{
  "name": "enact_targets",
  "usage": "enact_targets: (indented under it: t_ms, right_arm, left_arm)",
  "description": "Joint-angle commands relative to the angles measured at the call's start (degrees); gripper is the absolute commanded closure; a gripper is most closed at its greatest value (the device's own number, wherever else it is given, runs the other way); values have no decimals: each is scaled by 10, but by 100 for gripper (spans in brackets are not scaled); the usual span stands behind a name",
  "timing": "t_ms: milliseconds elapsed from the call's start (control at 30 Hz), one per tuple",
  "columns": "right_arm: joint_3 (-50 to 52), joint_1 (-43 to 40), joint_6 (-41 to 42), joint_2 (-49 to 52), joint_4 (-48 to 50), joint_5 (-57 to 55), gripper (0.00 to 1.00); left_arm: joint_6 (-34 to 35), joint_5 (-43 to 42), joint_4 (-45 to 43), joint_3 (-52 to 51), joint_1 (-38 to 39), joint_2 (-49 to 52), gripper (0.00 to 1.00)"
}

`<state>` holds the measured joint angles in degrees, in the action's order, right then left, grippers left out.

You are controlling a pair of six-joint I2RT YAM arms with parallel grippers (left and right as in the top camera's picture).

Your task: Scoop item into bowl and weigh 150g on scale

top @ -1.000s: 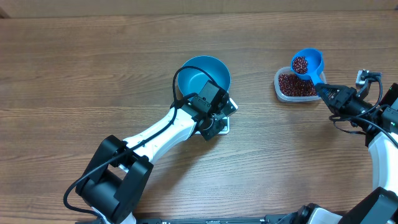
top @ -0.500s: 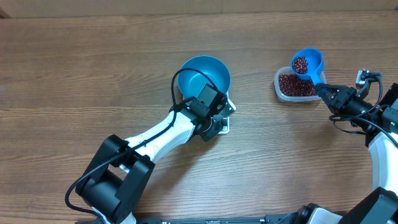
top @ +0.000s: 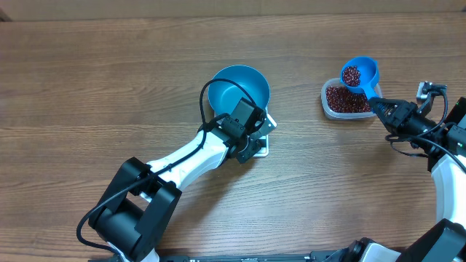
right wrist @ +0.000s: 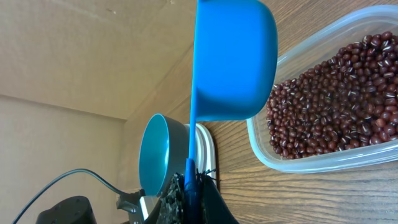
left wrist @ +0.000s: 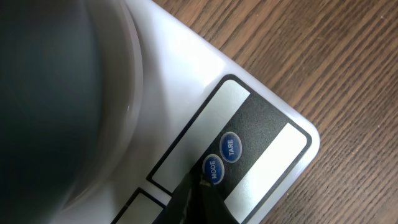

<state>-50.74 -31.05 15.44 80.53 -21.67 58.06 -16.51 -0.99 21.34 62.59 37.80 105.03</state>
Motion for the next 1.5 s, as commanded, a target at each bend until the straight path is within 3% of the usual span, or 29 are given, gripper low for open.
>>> enact_targets:
  t_ms: [0, 1467]
  right_arm:
    - [-15, -3, 0, -13, 6, 12, 96]
    - [-15, -3, 0, -13, 5, 12, 96]
  left_arm:
    - [-2, 6, 0, -7, 0, -1, 96]
    - [-2, 12, -8, -15, 0, 2, 96]
